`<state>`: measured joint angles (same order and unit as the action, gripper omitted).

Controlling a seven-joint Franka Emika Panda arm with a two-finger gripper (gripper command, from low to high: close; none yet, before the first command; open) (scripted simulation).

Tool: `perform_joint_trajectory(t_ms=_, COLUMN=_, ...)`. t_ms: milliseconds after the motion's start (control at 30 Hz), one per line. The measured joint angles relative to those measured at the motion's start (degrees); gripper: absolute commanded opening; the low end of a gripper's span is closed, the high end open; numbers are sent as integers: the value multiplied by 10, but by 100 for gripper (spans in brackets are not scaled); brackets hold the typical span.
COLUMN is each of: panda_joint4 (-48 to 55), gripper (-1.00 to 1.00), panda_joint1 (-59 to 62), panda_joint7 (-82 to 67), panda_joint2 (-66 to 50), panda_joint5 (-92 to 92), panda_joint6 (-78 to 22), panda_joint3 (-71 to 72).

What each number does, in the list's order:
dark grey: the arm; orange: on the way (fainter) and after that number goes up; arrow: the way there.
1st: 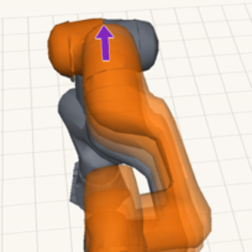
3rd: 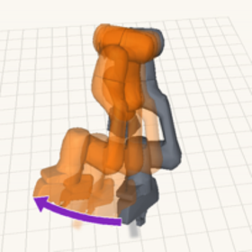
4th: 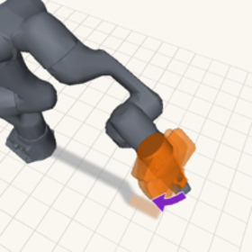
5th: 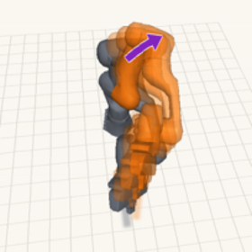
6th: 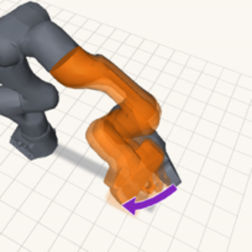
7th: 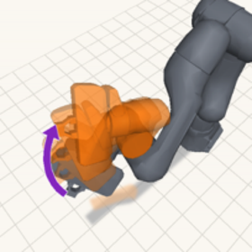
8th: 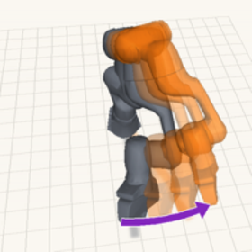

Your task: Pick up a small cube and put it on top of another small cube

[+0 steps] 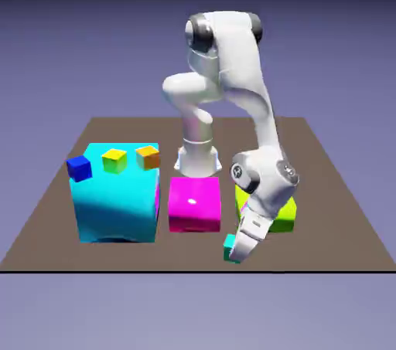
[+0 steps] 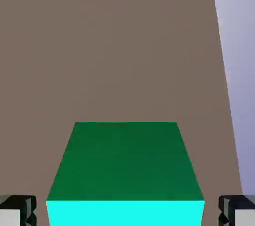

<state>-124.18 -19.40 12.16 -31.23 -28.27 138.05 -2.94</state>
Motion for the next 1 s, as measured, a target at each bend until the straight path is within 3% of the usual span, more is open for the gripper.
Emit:
perform_joint_trajectory(t_ms=167, panda_joint4=5, gripper=-100, panda_joint1=-5, panda_joint7=-25, panda_joint2=76, panda_joint5=32, panda_joint6=-82, panda_joint3=21)
perform_joint_trajectory(t_ms=800, panda_joint4=319, gripper=-100, panda_joint1=320, panda_joint7=411, panda_joint2=146, panda_joint5=407, panda_joint6=-555, panda_joint3=-285)
perform_joint_trajectory(t_ms=1000, panda_joint4=239, gripper=-100, panda_joint1=312, panda_joint7=415, panda_joint2=159, panda_joint5=409, panda_joint6=-487, panda_joint3=-285)
